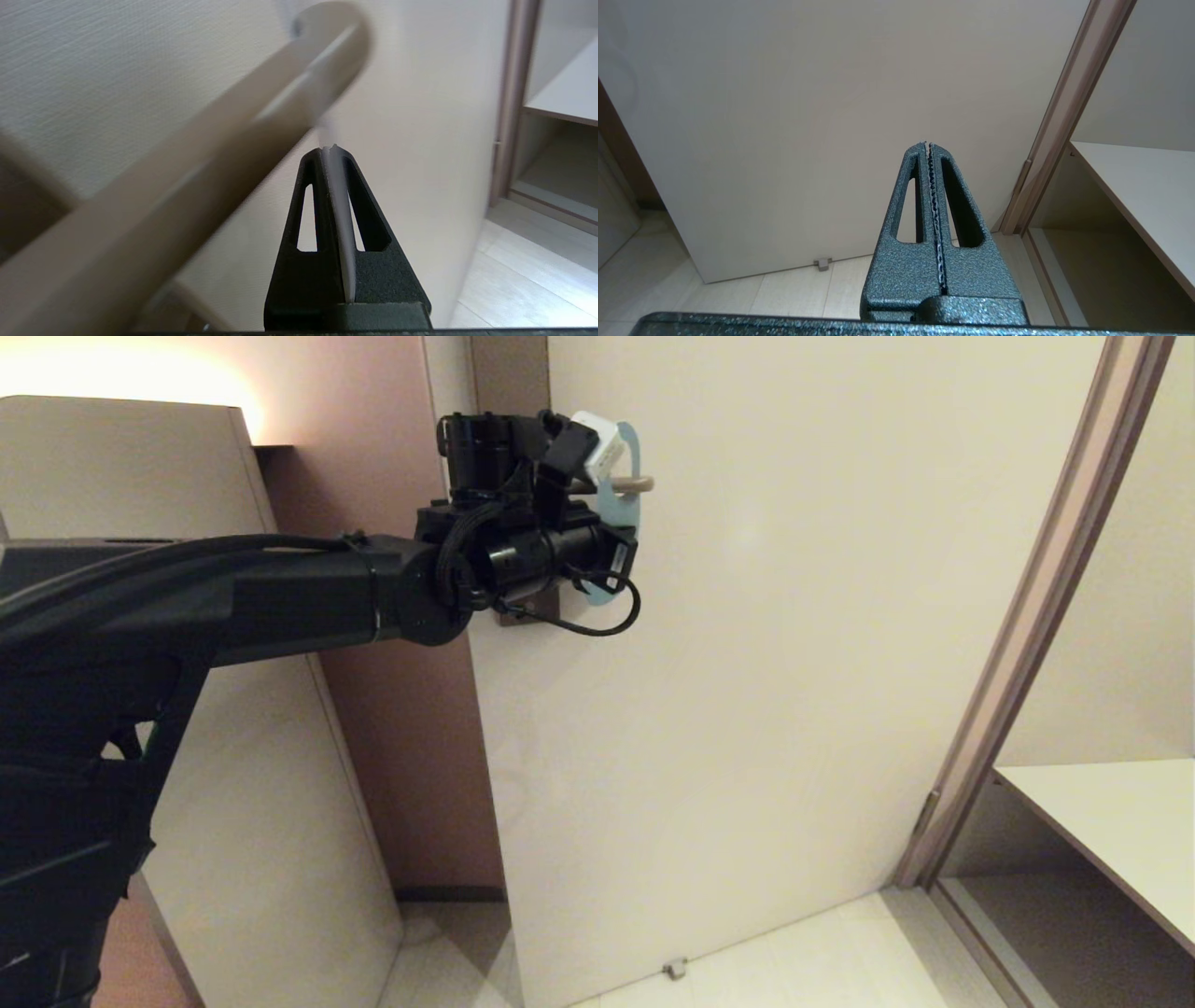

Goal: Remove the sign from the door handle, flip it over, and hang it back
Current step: Take down the sign

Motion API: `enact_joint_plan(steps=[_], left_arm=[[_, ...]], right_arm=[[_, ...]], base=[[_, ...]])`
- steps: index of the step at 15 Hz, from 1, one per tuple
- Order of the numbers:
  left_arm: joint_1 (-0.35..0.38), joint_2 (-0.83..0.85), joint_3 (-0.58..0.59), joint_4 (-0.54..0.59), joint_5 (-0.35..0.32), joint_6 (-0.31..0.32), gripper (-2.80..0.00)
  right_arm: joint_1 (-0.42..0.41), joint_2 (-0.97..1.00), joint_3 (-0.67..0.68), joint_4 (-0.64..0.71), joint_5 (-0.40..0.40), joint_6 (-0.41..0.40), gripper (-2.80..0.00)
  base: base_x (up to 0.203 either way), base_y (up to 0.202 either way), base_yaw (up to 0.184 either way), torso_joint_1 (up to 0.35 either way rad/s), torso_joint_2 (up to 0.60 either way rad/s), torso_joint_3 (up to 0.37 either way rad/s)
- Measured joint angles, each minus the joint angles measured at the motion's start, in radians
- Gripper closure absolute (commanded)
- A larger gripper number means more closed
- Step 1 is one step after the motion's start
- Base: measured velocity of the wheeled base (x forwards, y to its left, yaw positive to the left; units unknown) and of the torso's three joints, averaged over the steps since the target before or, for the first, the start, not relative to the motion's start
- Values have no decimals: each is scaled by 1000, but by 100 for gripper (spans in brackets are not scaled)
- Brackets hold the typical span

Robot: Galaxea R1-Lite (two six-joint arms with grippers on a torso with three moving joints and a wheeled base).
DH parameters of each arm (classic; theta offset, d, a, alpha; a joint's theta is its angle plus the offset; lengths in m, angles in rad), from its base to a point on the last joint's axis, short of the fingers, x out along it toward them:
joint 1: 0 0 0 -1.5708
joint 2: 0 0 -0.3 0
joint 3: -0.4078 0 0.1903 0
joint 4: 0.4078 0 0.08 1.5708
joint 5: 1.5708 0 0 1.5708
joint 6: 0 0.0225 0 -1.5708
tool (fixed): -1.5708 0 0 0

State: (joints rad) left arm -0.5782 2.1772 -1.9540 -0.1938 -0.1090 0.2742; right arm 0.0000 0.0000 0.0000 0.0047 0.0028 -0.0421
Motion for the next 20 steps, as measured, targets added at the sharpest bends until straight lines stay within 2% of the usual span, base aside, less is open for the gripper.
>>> enact_joint_plan(steps=[8,17,20], left_arm=[[-61,8,1,-1,-4,0,0],[-26,13,1,15,4,3,0],[-22,13,1,25,-9,24,0]], right_arm=[[0,0,0,0,0,0,0],[0,0,0,0,0,0,0],[0,0,0,0,0,0,0]], base=[[0,0,0,0,0,0],[0,0,0,0,0,0],[0,0,0,0,0,0]])
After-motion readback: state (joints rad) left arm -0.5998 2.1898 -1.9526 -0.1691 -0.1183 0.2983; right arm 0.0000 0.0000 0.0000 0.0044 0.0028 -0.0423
